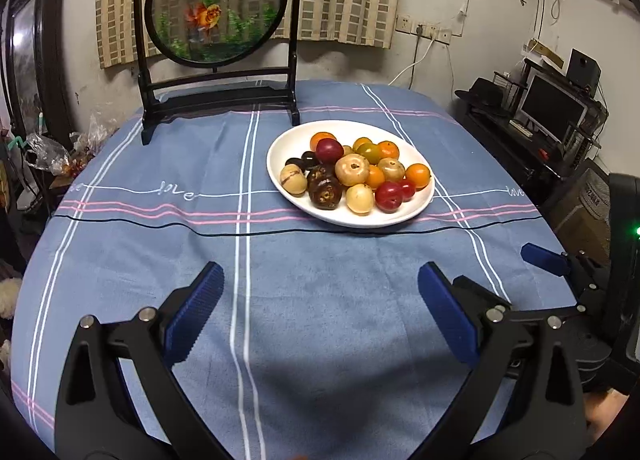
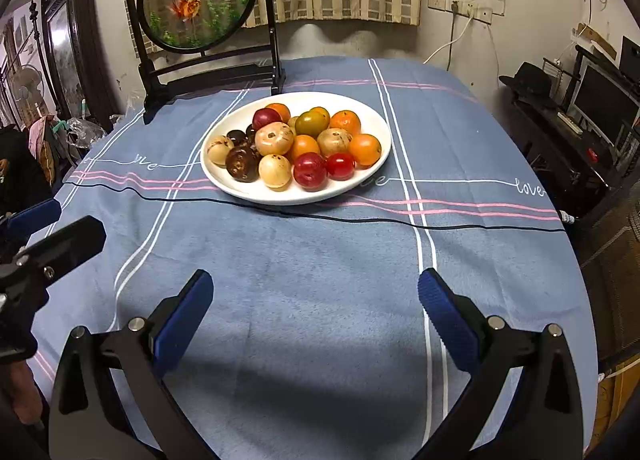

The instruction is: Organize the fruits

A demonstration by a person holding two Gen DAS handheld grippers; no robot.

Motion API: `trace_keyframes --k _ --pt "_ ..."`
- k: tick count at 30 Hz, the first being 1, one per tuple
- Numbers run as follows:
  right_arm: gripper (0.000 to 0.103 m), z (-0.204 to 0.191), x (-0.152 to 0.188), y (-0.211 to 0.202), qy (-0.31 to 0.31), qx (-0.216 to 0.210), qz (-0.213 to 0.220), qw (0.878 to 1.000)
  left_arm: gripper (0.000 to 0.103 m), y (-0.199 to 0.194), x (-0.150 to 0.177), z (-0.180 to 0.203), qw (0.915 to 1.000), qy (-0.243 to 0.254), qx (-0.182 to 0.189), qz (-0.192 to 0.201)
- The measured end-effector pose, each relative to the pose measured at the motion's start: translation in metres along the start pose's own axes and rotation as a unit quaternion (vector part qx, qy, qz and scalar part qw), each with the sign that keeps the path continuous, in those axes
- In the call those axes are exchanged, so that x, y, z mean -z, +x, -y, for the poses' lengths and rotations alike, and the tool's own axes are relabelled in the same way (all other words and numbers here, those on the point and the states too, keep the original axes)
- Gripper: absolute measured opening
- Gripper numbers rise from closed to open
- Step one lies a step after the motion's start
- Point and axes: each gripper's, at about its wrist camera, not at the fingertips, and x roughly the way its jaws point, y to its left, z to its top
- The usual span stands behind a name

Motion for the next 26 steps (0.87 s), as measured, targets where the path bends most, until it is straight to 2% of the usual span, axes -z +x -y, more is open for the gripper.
trace_keyframes --k 6,15,26 --pt "0.102 -0.0026 0.0017 -0.0060 0.005 -0.004 0.001 1.000 0.099 -0.0071 0.0032 -0.0022 1.0000 0.001 0.002 0.003" --pt "0.102 -0.0038 0.0010 -0.0077 0.005 -0.010 -0.001 1.000 0.101 -0.0011 0.0059 -0.0079 0.9998 -0.018 0.002 -0.012" --pt "0.102 -0.0052 0.0013 -0.0077 0.009 -0.016 -0.005 1.000 0.101 0.0008 0.0034 -0.0065 0.9999 -0.011 -0.006 -0.009"
